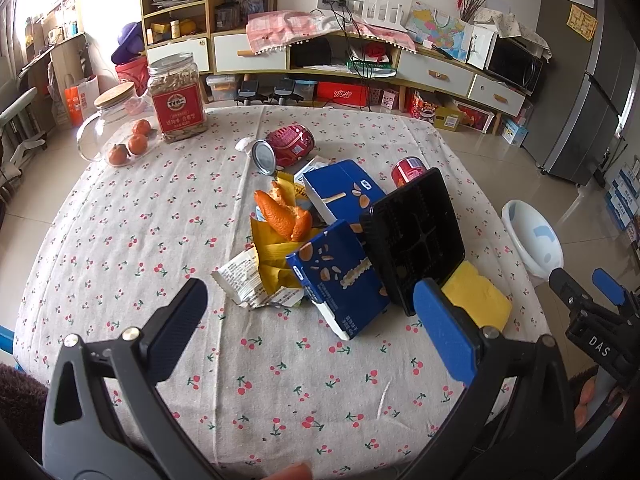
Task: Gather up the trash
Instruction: 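Move the right tool toward the yellow sponge on the table, then grasp the yellow sponge with the right tool and lift it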
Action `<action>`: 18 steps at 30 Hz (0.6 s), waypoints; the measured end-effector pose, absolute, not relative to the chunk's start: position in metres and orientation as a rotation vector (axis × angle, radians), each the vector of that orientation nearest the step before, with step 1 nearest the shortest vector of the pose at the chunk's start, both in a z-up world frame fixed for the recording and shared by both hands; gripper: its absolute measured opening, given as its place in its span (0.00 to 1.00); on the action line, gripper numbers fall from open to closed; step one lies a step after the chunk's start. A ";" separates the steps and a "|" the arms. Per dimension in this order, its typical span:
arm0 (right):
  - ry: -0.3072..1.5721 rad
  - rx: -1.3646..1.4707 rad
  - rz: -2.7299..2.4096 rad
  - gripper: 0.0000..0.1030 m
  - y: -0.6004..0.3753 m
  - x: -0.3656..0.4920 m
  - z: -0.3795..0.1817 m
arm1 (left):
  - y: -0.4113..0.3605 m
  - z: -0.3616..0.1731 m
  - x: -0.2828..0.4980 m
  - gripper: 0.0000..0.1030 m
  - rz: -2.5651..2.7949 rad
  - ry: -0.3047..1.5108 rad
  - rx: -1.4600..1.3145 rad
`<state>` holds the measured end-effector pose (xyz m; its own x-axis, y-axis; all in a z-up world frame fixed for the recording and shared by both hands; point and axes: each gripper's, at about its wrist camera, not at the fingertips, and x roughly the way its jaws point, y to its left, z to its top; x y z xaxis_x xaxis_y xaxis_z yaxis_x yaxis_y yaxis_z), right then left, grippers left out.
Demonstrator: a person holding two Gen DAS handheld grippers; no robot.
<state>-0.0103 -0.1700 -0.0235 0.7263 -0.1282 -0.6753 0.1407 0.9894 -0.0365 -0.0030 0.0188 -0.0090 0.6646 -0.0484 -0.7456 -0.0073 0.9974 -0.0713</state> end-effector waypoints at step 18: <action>1.038 -0.112 0.153 1.00 -0.125 0.036 -0.045 | 0.061 -0.030 0.003 0.99 0.035 0.898 -0.037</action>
